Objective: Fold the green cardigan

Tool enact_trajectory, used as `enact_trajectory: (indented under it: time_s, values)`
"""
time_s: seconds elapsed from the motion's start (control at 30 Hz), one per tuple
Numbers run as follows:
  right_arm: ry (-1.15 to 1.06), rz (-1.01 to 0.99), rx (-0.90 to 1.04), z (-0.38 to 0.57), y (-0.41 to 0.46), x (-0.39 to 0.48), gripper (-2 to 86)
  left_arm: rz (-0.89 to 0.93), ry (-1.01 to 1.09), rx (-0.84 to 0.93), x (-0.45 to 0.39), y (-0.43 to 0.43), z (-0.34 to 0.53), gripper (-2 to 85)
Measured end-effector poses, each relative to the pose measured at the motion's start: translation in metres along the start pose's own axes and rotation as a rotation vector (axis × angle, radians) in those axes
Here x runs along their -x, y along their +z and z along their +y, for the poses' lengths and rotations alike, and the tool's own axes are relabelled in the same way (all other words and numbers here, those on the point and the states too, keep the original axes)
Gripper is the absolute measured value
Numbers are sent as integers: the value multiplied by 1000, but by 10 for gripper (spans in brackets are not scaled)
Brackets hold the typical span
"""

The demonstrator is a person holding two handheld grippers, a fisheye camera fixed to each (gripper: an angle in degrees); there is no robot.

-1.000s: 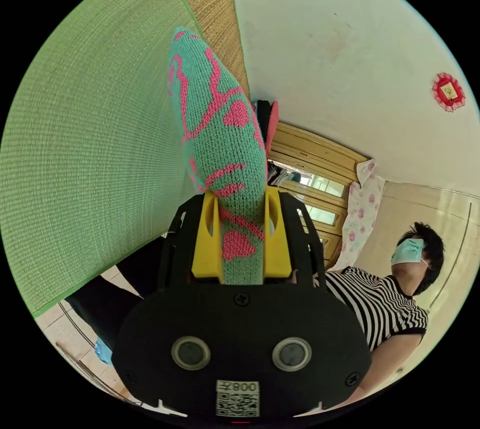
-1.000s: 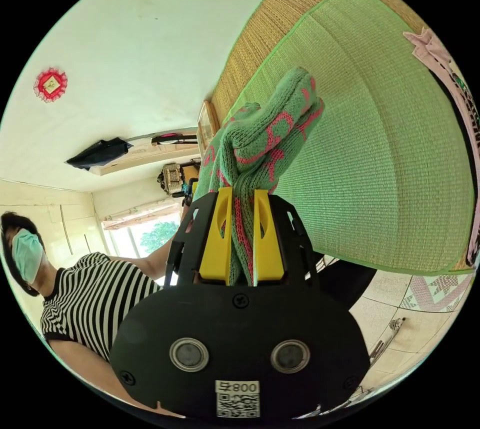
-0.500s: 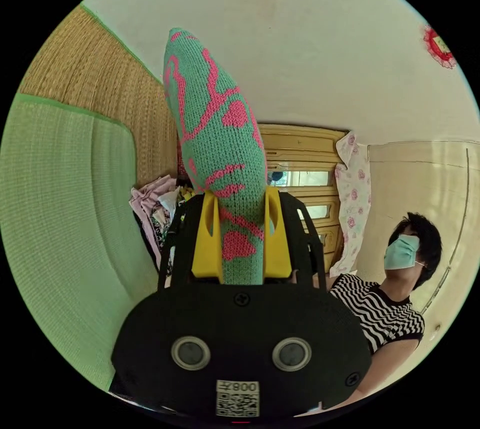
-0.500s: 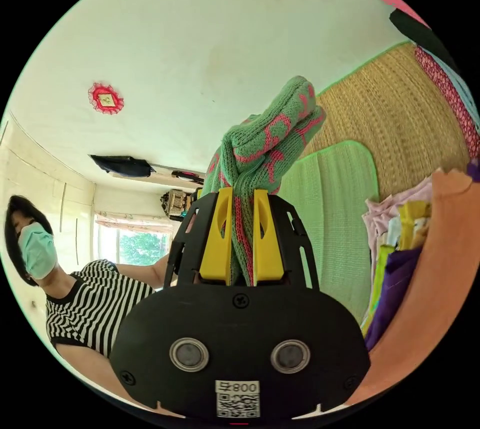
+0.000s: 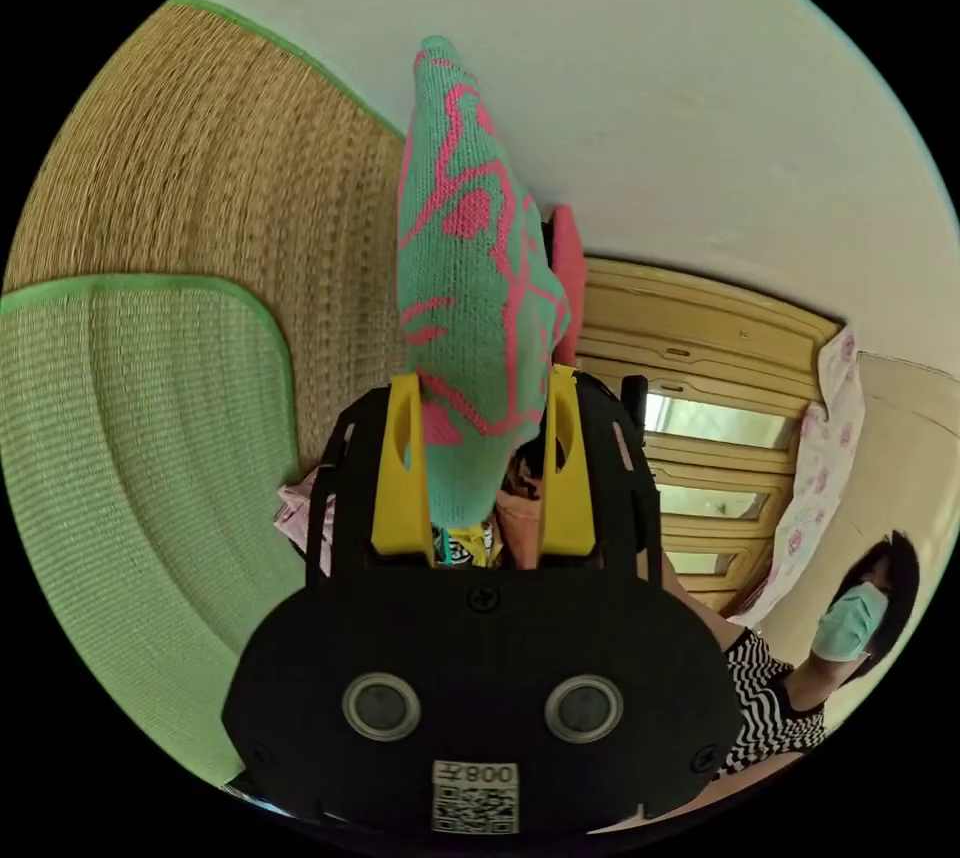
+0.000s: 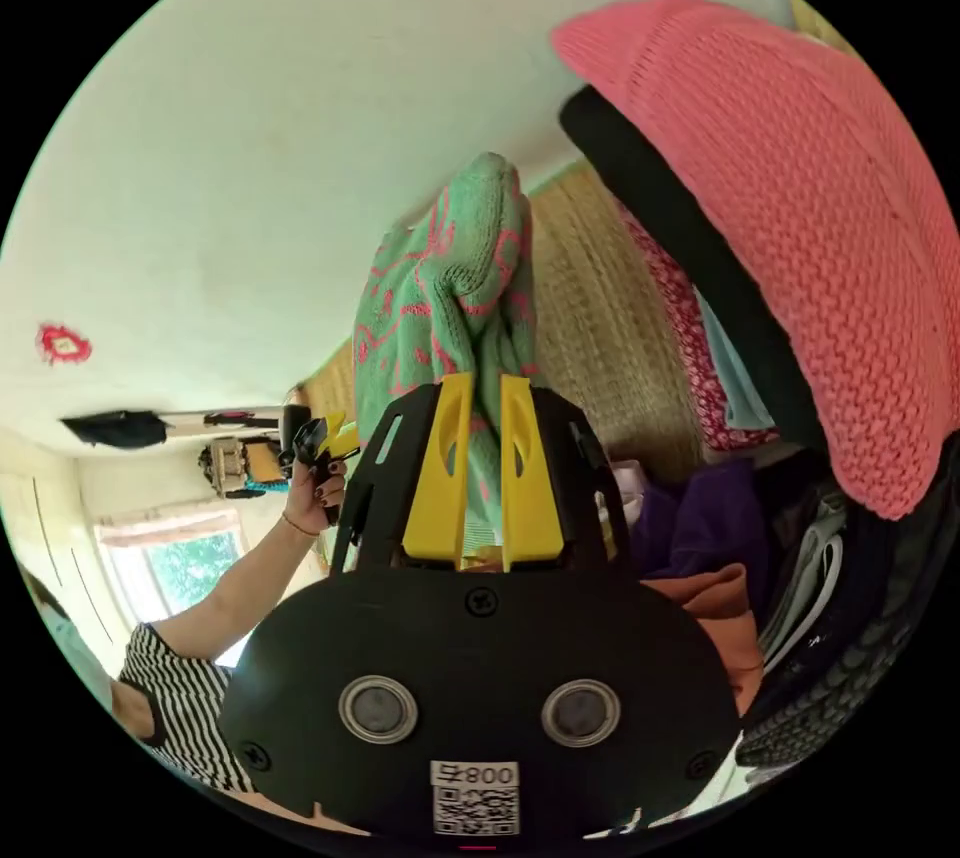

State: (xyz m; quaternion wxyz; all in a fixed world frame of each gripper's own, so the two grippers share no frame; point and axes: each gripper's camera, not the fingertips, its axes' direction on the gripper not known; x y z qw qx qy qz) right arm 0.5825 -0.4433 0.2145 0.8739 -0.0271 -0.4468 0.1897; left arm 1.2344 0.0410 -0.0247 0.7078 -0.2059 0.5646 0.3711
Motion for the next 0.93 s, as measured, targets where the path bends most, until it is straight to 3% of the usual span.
enact_trajectory:
  time_s: [0.2, 0.37, 0.57, 0.73, 0.93]
  values:
    - [-103, -43, 34, 0, 12, -18, 18, -116, 13, 154, 19, 62, 3, 120]
    - [-204, 48, 91, -3, 27, 7, 5, -102, 83, 273, 4, 125, -17, 95]
    - [-329, 121, -118, 6, -54, 38, 14, 111, 199, 236, -31, 161, -40, 73]
    - [-223, 318, -374, -3, -166, 5, 81, 174, 249, 240, -46, 171, -47, 70]
    - [-37, 280, -516, -45, -243, -66, 132, 190, 196, 229, -39, 188, -41, 69]
